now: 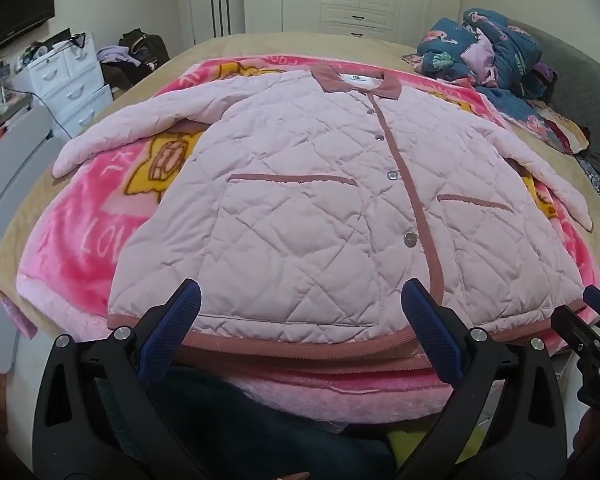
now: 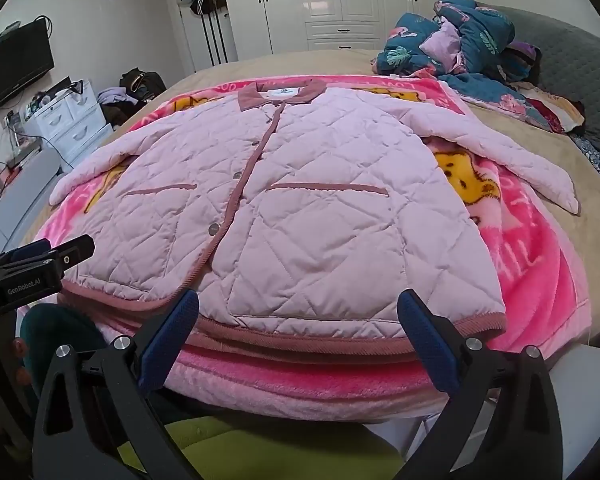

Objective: Fold large clothes

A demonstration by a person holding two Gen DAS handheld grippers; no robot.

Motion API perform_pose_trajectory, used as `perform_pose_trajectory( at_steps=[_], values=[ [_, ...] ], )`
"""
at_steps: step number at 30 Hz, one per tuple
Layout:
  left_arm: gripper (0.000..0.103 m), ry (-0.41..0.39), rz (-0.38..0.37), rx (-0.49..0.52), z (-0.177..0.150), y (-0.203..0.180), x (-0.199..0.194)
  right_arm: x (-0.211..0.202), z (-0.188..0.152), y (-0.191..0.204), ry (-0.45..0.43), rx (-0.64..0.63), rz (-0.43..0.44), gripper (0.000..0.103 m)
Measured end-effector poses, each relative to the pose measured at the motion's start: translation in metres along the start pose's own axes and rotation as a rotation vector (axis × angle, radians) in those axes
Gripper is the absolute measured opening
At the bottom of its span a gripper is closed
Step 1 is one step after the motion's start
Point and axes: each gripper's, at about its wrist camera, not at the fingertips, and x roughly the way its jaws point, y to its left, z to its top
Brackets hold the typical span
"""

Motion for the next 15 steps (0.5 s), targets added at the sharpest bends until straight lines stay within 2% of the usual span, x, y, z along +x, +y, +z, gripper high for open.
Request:
perform_pose_trajectory(
  at_steps=[15],
  values=[
    [0.094,-0.005,0.001,-0.003,-0.0006,-0.0003,0.0,-0.0016,0.0003,0.0002,0.0,0.001,-0.002,0.099]
  ],
)
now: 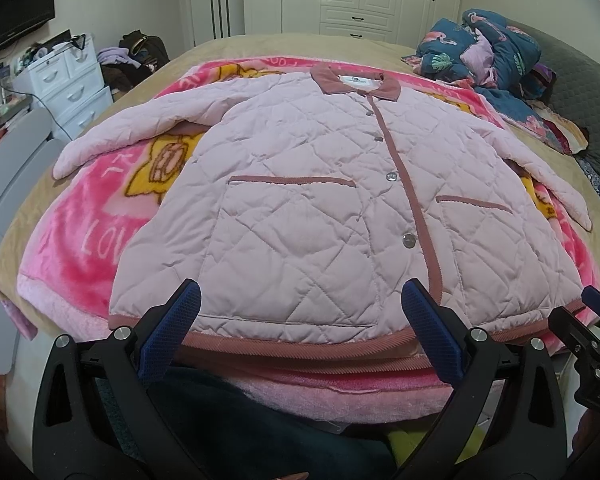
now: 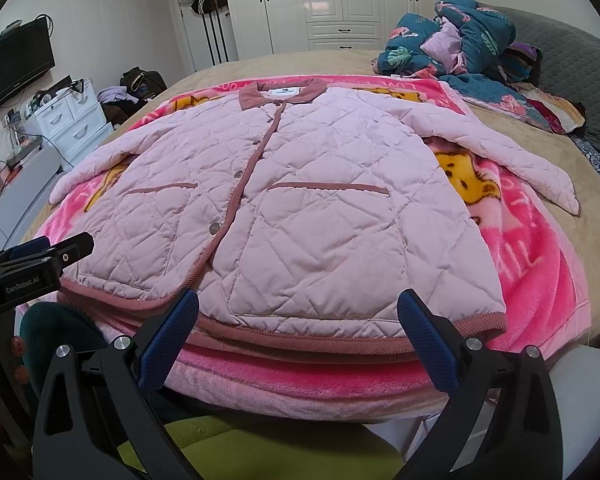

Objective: Fold large clothes

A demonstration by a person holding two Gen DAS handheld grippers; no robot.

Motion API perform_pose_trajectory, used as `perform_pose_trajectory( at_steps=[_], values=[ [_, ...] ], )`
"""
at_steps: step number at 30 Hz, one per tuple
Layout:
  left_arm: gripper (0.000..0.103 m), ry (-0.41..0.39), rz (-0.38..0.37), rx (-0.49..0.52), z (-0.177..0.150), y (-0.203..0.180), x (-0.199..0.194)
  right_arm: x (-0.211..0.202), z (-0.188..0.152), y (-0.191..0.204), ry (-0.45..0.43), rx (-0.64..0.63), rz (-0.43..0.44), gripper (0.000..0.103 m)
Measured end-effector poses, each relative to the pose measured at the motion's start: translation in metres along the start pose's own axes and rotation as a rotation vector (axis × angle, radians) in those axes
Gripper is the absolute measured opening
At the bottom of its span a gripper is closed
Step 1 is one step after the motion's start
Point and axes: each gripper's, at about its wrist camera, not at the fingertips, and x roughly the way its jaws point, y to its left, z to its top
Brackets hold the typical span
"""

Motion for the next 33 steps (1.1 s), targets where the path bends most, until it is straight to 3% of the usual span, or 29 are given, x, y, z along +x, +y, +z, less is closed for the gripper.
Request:
perform_pose_trajectory(
  at_steps=[33],
  values=[
    [0.094,-0.006,0.001,-0.001,0.0007,0.0006,-0.0018,0.0007,0.0002,0.0005,0.0,0.0,-0.003,0.099]
  ],
)
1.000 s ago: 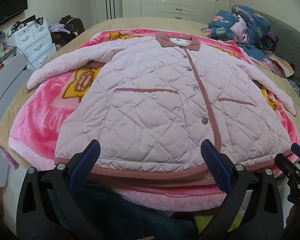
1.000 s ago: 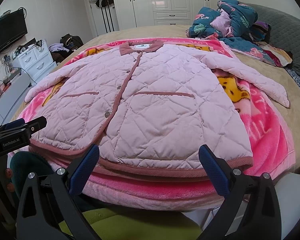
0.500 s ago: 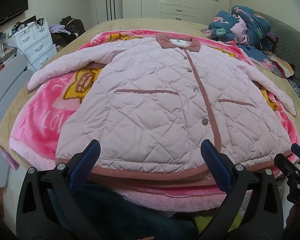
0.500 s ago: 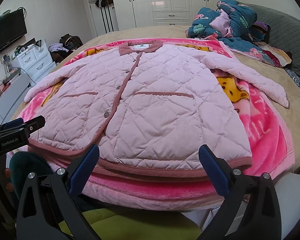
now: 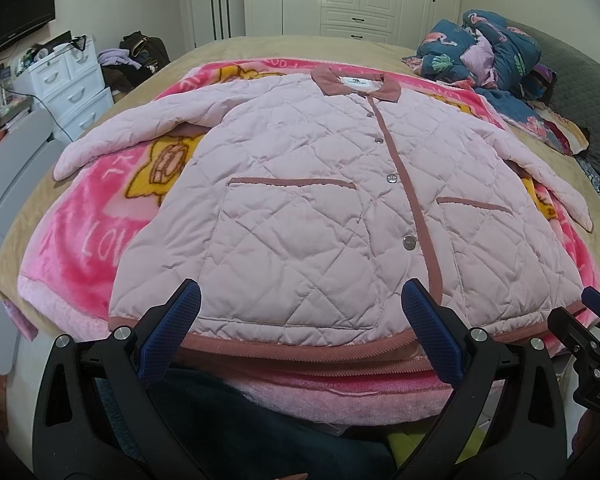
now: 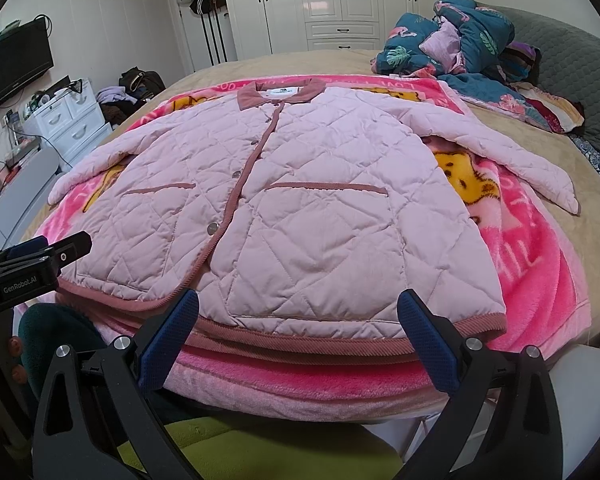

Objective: Fold large clothes

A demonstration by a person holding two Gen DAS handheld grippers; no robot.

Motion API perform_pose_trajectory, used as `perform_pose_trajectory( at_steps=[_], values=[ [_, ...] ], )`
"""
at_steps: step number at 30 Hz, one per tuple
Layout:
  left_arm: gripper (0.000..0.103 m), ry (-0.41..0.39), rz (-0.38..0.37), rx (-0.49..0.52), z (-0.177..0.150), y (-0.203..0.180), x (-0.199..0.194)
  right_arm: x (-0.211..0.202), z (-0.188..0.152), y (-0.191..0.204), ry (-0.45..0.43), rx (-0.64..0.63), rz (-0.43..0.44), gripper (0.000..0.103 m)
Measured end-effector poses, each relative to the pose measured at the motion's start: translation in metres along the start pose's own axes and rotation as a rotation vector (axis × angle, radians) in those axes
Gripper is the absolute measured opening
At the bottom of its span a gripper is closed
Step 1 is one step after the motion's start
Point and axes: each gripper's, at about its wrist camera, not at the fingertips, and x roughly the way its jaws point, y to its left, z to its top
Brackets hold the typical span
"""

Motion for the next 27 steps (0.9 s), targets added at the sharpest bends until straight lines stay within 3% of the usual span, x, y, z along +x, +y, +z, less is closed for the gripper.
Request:
perform_pose_trajectory(
  at_steps=[12,27],
  values=[
    [0.094,-0.004,0.006,0.008,0.011,-0.005,0.006,0.006,0.006,-0.002,0.003,0.001,0.013,0.099],
    [0.094,-0.006,0.012,-0.003,0.054,-0.007,0.025,0.037,0.058,-0.002,0.01,0.018,0.065,0.099]
  ],
)
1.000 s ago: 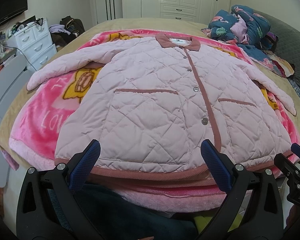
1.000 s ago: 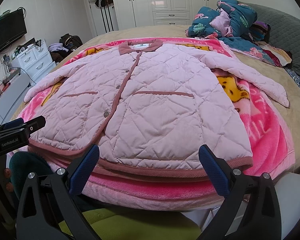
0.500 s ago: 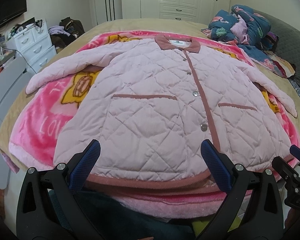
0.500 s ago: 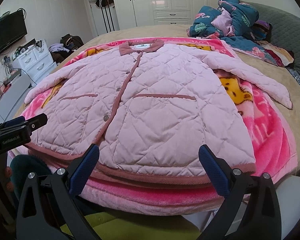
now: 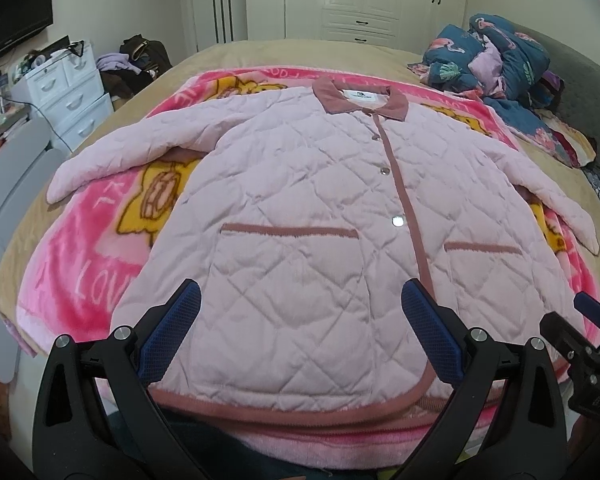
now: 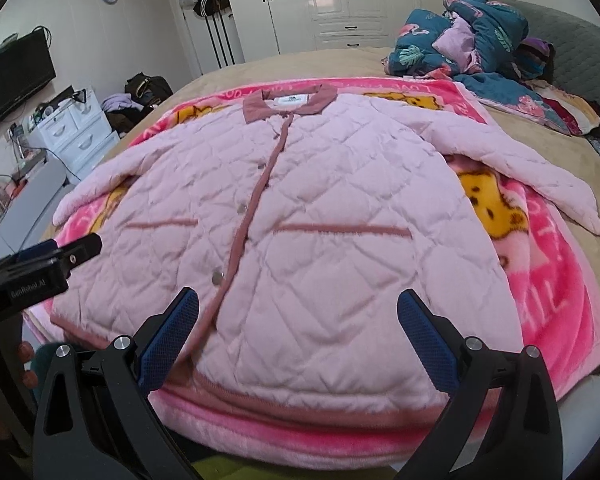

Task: Fold large clothes
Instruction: 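Move the right tool toward the jacket sleeve nearest it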

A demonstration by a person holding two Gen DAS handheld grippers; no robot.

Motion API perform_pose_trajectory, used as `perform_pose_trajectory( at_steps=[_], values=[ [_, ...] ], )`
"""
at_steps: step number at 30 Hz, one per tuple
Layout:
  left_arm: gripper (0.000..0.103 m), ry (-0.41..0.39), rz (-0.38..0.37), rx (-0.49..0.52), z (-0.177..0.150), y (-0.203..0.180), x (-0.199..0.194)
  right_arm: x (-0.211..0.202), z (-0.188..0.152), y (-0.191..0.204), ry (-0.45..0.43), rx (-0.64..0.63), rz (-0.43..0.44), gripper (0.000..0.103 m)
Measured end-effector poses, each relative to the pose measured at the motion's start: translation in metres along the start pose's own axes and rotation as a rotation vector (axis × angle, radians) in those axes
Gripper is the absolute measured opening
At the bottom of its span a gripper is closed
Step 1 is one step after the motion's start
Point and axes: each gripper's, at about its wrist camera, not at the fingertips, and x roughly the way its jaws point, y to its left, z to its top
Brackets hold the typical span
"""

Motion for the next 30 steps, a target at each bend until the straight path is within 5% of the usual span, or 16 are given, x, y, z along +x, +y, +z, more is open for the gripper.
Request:
perform_pose_trajectory(
  at_steps=[30],
  values=[
    [0.094,0.005,-0.009,0.016,0.118,-0.043,0.059,0.053,0.128,-0.06,-0.067,0.145,-0.006,0.099]
  ],
)
